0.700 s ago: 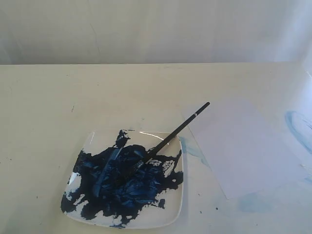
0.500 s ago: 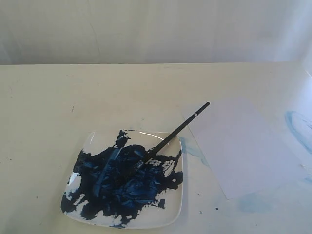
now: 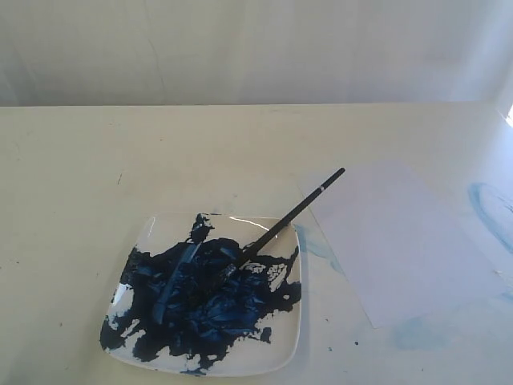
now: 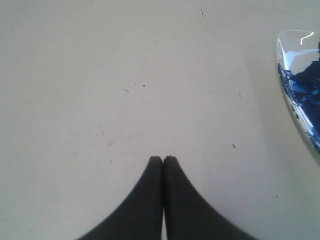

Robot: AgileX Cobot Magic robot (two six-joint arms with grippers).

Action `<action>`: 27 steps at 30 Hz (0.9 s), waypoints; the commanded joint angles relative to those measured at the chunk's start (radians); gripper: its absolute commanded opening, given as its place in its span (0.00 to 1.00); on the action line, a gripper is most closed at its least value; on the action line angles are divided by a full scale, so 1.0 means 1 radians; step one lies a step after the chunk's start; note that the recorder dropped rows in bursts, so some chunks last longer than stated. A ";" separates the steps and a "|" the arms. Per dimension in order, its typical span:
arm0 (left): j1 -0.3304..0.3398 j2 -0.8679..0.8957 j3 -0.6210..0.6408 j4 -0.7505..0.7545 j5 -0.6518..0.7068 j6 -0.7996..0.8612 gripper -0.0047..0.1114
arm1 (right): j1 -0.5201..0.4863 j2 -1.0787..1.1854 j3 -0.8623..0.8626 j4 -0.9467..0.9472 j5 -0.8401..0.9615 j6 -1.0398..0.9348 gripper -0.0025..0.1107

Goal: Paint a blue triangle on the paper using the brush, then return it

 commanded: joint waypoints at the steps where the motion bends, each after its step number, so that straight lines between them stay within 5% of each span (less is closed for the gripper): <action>1: -0.007 -0.003 0.007 0.001 0.006 0.000 0.04 | -0.004 -0.006 -0.001 -0.007 -0.240 -0.005 0.02; 5: -0.007 -0.003 0.007 0.001 0.006 0.000 0.04 | -0.004 -0.006 -0.001 0.024 -0.371 0.030 0.02; 8: -0.007 -0.003 0.007 0.001 0.006 0.000 0.04 | -0.004 -0.006 -0.001 0.089 -0.513 0.291 0.02; 13: -0.007 -0.003 0.007 0.001 0.006 0.000 0.04 | -0.004 -0.006 -0.001 0.094 -0.669 0.435 0.02; 20: -0.007 -0.003 0.007 0.001 0.006 0.000 0.04 | -0.004 -0.006 -0.002 0.130 -0.718 0.499 0.02; 23: -0.007 -0.003 0.007 0.001 0.006 0.000 0.04 | -0.004 -0.006 -0.074 0.165 -0.648 0.473 0.02; 27: -0.007 -0.003 0.007 0.001 0.006 0.000 0.04 | -0.004 0.160 -0.267 0.176 -0.316 0.437 0.02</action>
